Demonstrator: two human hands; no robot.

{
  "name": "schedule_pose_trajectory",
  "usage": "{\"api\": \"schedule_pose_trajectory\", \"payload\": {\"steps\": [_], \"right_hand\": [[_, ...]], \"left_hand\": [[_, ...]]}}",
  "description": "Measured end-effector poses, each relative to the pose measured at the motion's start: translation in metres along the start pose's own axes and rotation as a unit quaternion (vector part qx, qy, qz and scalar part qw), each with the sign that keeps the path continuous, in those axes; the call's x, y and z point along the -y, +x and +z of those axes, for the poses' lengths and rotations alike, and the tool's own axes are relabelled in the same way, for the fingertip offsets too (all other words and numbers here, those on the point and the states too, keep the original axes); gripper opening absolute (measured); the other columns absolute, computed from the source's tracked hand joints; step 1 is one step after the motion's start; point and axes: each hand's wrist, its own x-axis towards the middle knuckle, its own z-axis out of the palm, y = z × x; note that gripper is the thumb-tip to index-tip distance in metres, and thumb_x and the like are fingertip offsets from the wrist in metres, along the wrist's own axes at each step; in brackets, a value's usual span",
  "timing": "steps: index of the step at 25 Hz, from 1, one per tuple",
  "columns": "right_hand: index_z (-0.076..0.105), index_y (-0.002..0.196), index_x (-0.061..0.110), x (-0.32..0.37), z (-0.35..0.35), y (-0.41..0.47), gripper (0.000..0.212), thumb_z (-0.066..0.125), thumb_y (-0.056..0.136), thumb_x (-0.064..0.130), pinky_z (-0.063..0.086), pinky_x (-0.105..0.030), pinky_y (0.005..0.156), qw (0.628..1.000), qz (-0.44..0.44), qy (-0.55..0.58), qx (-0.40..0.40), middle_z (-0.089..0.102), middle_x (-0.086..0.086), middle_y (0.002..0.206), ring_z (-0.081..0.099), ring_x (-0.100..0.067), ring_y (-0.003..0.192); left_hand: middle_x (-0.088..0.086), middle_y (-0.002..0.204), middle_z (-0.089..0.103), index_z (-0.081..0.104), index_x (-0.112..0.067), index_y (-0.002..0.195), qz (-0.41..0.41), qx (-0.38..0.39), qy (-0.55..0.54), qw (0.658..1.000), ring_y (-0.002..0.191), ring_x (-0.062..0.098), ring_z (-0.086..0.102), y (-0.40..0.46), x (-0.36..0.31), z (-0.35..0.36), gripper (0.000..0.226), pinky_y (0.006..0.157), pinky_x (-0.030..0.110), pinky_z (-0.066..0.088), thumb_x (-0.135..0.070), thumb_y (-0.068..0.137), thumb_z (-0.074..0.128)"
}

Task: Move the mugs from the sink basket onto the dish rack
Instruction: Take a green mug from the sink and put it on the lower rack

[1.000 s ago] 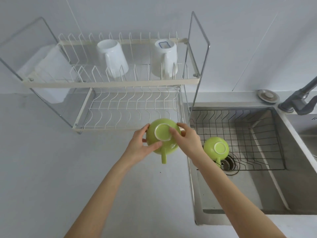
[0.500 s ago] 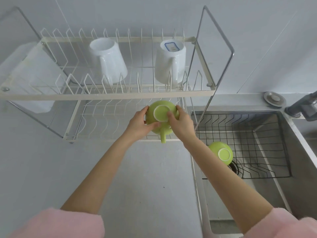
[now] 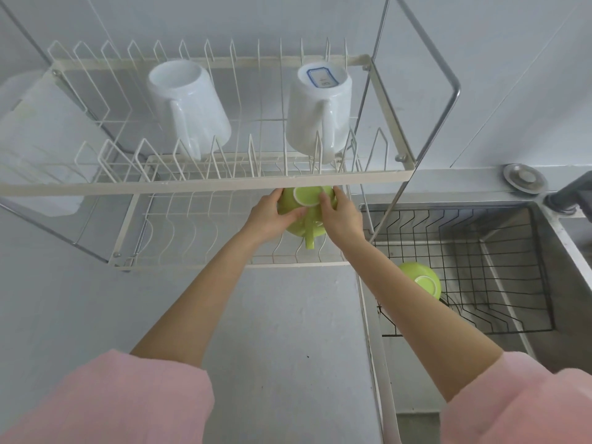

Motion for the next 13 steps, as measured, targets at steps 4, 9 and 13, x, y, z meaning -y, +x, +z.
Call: {"api": "schedule_pose_trajectory", "payload": {"steps": [4,9,13], "right_hand": [[0.029,0.143,0.011,-0.004,0.001,0.000,0.049,0.036,0.097,0.027,0.035,-0.036,0.106,1.000,-0.029,-0.007,-0.002,0.044,-0.009,0.144,0.041,-0.027,0.132],[0.023,0.145,0.013,-0.015,0.005,-0.006,0.061,0.048,0.092,0.029,0.026,-0.036,0.115,0.997,-0.074,-0.016,0.011,0.024,-0.004,0.155,0.026,-0.022,0.141],[0.023,0.145,0.011,-0.014,0.003,0.002,0.061,0.050,0.092,0.026,0.027,-0.041,0.116,0.997,-0.068,-0.008,0.019,0.030,-0.007,0.152,0.030,-0.024,0.140]], "left_hand": [[0.011,0.130,0.052,0.045,-0.012,0.129,0.013,-0.031,-0.007,0.999,0.112,0.032,0.056,-0.003,-0.001,0.006,0.047,0.095,0.038,0.046,-0.022,0.085,0.060],[0.010,0.136,0.046,0.041,-0.012,0.132,0.041,-0.049,0.024,0.998,0.122,0.028,0.047,-0.010,0.001,0.011,0.054,0.105,0.039,0.037,-0.023,0.083,0.062],[0.011,0.136,0.047,0.043,-0.016,0.131,0.038,-0.052,0.021,0.998,0.122,0.030,0.048,-0.004,0.001,0.011,0.052,0.105,0.041,0.038,-0.024,0.083,0.062]]}}
